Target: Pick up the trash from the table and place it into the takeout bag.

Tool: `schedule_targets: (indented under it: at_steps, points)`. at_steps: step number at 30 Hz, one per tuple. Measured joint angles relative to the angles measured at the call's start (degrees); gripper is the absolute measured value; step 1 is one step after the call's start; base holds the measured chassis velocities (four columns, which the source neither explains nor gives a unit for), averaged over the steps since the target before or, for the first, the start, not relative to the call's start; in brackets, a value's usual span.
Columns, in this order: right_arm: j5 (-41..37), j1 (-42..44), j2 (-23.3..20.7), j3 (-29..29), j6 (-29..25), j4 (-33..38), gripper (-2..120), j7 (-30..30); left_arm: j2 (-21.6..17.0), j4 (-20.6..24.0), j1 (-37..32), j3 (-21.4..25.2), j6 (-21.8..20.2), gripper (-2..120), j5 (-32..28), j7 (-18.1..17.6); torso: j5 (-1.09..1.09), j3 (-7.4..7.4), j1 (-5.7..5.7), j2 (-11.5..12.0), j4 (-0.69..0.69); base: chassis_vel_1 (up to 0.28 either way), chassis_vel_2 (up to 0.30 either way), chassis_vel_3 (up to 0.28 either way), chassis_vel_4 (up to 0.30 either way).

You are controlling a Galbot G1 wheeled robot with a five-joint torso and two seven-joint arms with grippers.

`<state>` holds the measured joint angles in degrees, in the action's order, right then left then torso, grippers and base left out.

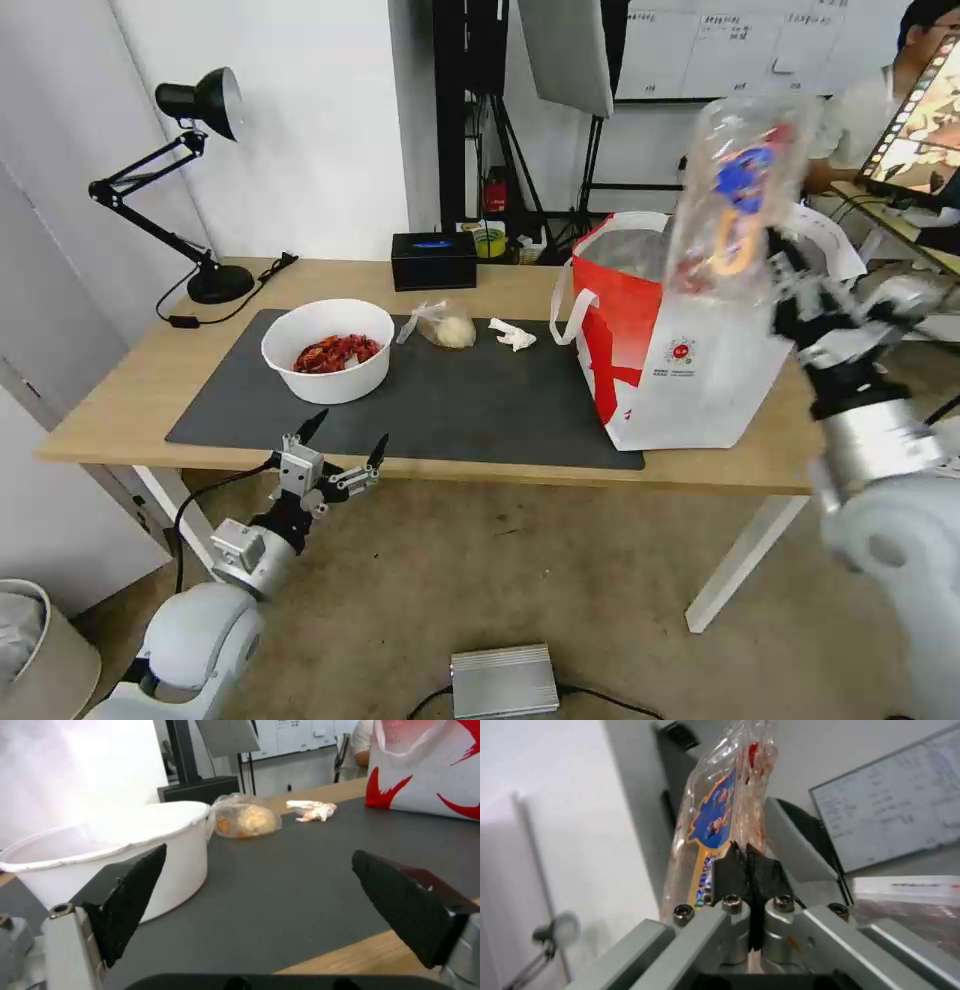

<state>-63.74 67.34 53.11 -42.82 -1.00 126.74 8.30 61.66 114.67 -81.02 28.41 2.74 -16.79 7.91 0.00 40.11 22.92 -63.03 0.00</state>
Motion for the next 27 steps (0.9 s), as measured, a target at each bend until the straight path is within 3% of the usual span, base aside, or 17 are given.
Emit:
schedule_targets:
  at_steps: [5,7,13,27]
  points:
    - [-8.97,-4.94,-0.2,0.05,1.37,-1.13,0,7.08,0.22,-0.36,0.28,0.0,-0.01,100,0.0,0.26,0.01,0.0,0.0,0.0,0.0,0.0,0.0,0.0,0.0]
    - [-14.86,-9.31,-0.02,1.07,1.9,-2.94,0,12.88,0.49,-0.49,0.25,0.03,-0.01,100,0.02,0.73,0.0,0.0,0.0,0.0,0.0,0.0,0.0,0.0,0.0]
    - [-22.58,-16.63,1.54,2.74,1.97,-8.19,0,20.93,0.76,-0.68,-0.02,0.6,0.0,100,0.06,1.6,0.0,0.0,0.0,0.01,0.01,0.0,0.0,0.0,0.0]
    - [-28.59,-23.43,6.26,5.28,1.71,-13.0,0,29.12,0.81,-2.14,0.44,0.61,0.22,100,0.03,1.78,0.0,0.0,0.0,0.01,0.01,0.0,0.0,0.0,0.0]
